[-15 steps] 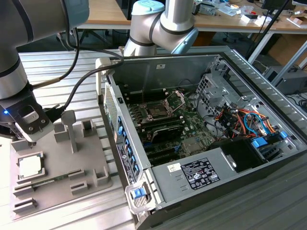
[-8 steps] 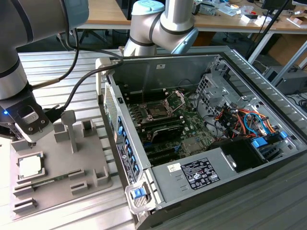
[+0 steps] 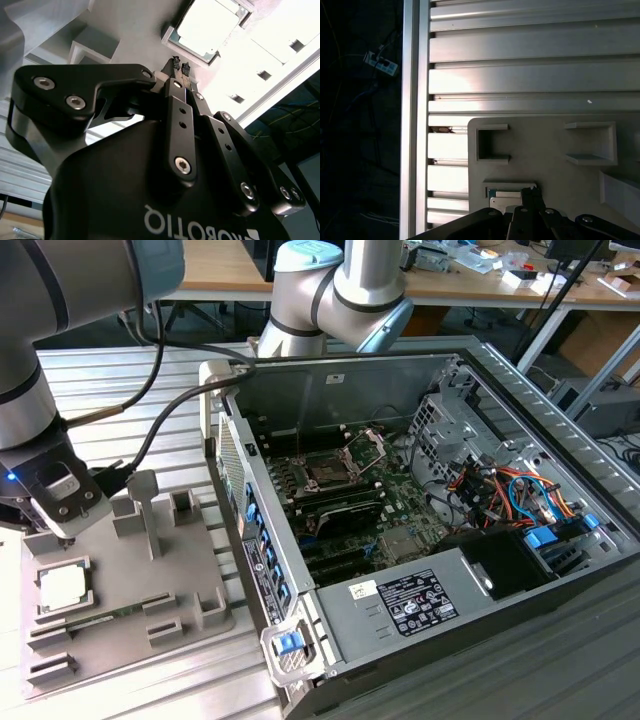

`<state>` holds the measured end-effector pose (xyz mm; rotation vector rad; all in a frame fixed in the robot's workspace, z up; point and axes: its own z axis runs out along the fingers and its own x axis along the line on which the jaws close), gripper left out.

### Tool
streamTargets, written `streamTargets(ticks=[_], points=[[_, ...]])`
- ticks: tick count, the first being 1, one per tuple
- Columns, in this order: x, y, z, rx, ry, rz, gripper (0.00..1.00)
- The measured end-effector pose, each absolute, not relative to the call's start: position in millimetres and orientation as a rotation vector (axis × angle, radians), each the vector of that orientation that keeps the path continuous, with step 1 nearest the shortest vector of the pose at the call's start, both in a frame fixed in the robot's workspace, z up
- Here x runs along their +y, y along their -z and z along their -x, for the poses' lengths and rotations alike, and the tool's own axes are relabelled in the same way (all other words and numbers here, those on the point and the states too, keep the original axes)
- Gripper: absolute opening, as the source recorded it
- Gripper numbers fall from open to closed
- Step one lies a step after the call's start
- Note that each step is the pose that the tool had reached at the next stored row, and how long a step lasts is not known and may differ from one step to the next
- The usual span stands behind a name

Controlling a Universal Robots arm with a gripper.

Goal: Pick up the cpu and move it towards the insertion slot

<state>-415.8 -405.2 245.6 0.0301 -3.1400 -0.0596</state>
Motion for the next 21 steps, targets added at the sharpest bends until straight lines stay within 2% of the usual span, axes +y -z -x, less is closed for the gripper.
streamTargets(ticks=[21], points=[[-405.2,-242.5,417.4,-3.140,0.059,-0.030,0.11]])
